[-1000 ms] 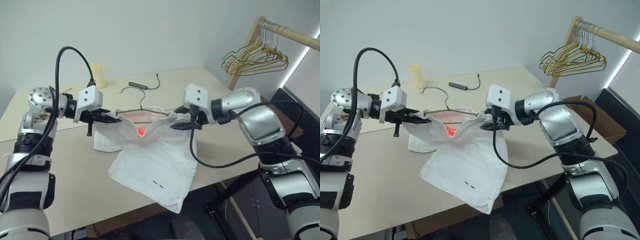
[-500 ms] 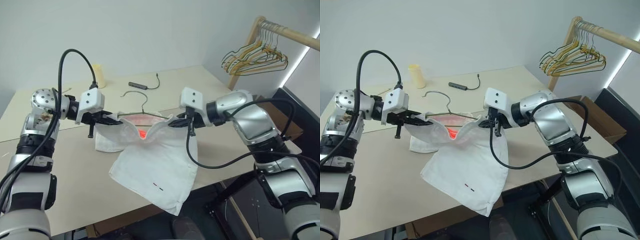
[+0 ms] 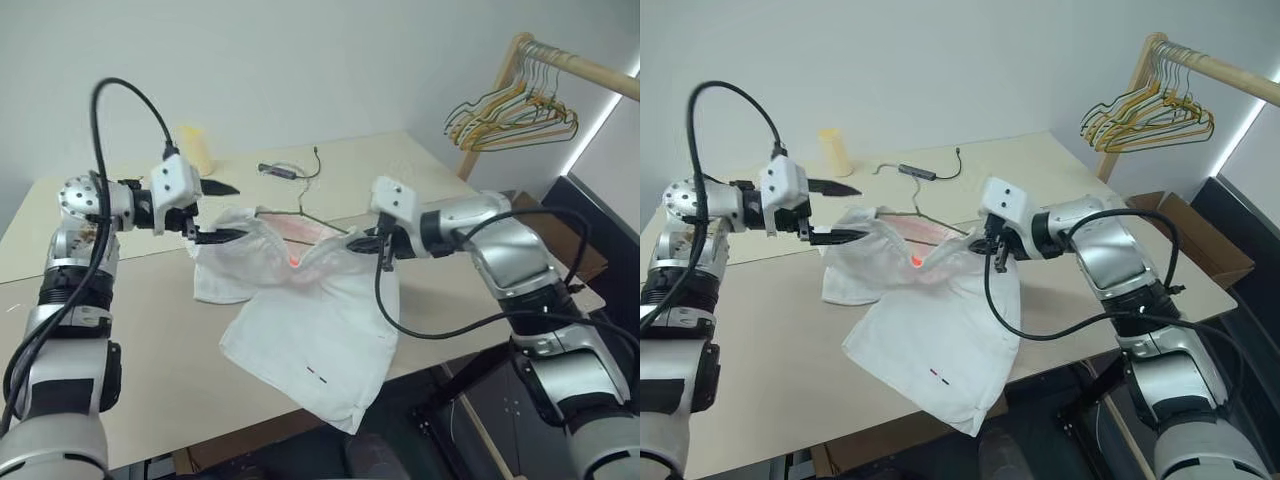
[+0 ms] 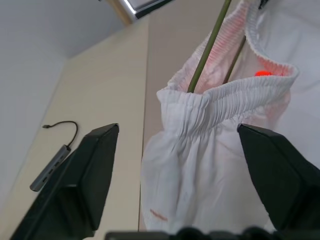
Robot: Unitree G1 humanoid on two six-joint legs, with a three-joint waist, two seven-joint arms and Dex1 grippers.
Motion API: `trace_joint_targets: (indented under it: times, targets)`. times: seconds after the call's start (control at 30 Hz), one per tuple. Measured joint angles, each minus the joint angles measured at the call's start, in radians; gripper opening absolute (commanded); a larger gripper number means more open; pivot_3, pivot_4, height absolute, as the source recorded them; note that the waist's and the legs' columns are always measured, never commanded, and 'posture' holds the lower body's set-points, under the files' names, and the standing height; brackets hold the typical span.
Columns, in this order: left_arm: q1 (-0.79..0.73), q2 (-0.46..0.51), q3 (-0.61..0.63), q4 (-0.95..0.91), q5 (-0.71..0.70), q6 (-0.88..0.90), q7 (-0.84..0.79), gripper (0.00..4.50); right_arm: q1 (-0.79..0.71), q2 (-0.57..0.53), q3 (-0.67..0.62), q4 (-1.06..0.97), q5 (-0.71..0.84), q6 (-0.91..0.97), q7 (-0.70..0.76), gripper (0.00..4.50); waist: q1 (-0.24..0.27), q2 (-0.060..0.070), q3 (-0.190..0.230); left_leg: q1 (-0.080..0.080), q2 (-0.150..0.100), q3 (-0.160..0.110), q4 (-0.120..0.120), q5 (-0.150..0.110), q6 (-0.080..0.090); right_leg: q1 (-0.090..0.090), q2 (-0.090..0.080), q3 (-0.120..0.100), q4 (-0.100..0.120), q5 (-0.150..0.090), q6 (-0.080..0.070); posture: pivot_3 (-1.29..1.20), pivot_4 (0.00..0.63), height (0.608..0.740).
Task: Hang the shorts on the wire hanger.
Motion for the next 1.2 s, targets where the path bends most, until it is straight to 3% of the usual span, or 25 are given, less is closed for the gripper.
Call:
trace_joint_targets:
  times: [0.17, 0.33, 0.5, 0.67, 0.97, 1.2]
  targets:
    - [0.015, -0.063, 0.093, -0.059, -0.072, 0.067, 0.126, 4.46, 0.052, -0.017, -0.089, -0.083, 0.036, 0.120, -0.084, 0.00, -0.016, 0.000, 0.000, -0.001, -0.001, -0.002, 0.000, 0.001, 0.001, 0.001, -0.003, -0.001, 0.000, 0.000, 0.001, -0.35, 0.000, 0.740]
    - [0.159, -0.144, 0.158, -0.289, -0.252, 0.218, 0.149, 4.46, 0.057, 0.009, -0.223, -0.144, 0.052, 0.420, -0.292, 0.00, -0.051, 0.000, 0.000, -0.001, -0.003, -0.002, 0.000, 0.002, 0.003, 0.002, -0.008, -0.001, 0.001, 0.001, 0.004, -0.38, 0.000, 0.740]
    - [0.246, -0.212, 0.194, -0.516, -0.464, 0.392, 0.154, 4.46, 0.049, 0.086, -0.384, -0.158, 0.029, 0.705, -0.502, 0.00, -0.080, 0.000, 0.000, -0.002, -0.004, -0.002, 0.001, 0.003, 0.005, 0.002, -0.009, 0.000, 0.001, 0.002, 0.004, -0.38, 0.000, 0.740]
    - [0.266, -0.217, 0.217, -0.592, -0.523, 0.437, 0.181, 4.46, 0.040, 0.162, -0.525, -0.161, -0.057, 0.858, -0.702, 0.00, -0.103, 0.002, -0.001, 0.002, -0.005, -0.002, 0.001, 0.003, 0.005, 0.007, -0.009, 0.000, 0.000, 0.002, 0.005, -0.38, 0.000, 0.740]
    - [0.293, -0.243, 0.212, -0.632, -0.539, 0.457, 0.190, 4.46, -0.116, 0.328, -0.677, -0.073, -0.331, 0.874, -1.149, 0.00, -0.142, 0.002, -0.001, 0.002, -0.006, -0.002, 0.001, 0.003, 0.006, 0.007, -0.009, 0.001, 0.000, 0.002, 0.005, -0.38, 0.000, 0.740]
    - [0.308, -0.270, 0.215, -0.654, -0.560, 0.481, 0.234, 4.46, -0.191, 0.436, -0.788, -0.027, -0.424, 0.727, -1.401, 0.00, -0.156, 0.003, -0.001, 0.002, -0.006, -0.002, 0.001, 0.004, 0.006, 0.007, -0.009, 0.001, 0.000, 0.002, 0.005, -0.37, 0.000, 0.740]
